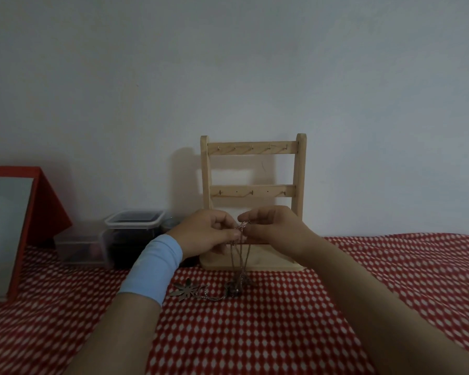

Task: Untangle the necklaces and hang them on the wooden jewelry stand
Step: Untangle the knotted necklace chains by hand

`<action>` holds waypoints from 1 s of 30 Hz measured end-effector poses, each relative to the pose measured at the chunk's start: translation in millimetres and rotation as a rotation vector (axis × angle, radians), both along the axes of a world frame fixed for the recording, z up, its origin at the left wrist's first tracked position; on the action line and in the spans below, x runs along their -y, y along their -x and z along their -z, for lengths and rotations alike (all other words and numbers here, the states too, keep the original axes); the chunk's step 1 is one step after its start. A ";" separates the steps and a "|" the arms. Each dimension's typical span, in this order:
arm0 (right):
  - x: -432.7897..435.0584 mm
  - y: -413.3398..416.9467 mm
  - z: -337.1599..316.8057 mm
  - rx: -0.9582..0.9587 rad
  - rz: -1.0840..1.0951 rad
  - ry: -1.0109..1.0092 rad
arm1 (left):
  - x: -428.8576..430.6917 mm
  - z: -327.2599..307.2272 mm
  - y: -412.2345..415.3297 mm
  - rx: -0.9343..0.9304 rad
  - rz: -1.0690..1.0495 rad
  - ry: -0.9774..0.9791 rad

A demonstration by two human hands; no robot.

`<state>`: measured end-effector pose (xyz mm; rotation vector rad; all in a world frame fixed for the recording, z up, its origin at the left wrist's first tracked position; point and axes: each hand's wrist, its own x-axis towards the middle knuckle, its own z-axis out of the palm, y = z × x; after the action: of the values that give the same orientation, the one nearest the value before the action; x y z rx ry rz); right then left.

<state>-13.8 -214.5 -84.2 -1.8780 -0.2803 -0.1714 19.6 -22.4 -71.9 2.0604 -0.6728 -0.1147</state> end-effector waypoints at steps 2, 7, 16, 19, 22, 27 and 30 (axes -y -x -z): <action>-1.1 0.0 0.3 0.014 0.029 0.160 | -1.2 0.5 -2.1 0.054 -0.013 -0.069; 3.3 2.5 -2.1 -0.091 -0.024 0.056 | -1.1 -0.1 -2.0 0.094 -0.032 -0.020; 3.7 5.4 -5.2 -0.106 -0.036 0.039 | 5.0 2.8 -3.3 0.006 -0.041 0.064; 3.8 8.8 -7.7 -0.134 -0.087 0.020 | 5.1 1.7 -1.7 -0.007 -0.032 0.094; 4.5 9.9 -9.3 -0.154 -0.099 -0.024 | 6.5 0.7 -0.4 -0.022 0.000 0.138; 8.5 9.7 -9.7 -0.157 -0.126 -0.064 | 9.7 3.7 -1.6 -0.058 0.032 0.192; 10.9 9.5 -9.7 -0.176 -0.133 -0.065 | 10.7 4.4 -2.4 -0.030 0.025 0.177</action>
<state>-23.4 -225.4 -74.5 -1.7900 -0.2745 0.0743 22.0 -33.1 -76.3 1.8775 -0.6668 -0.0970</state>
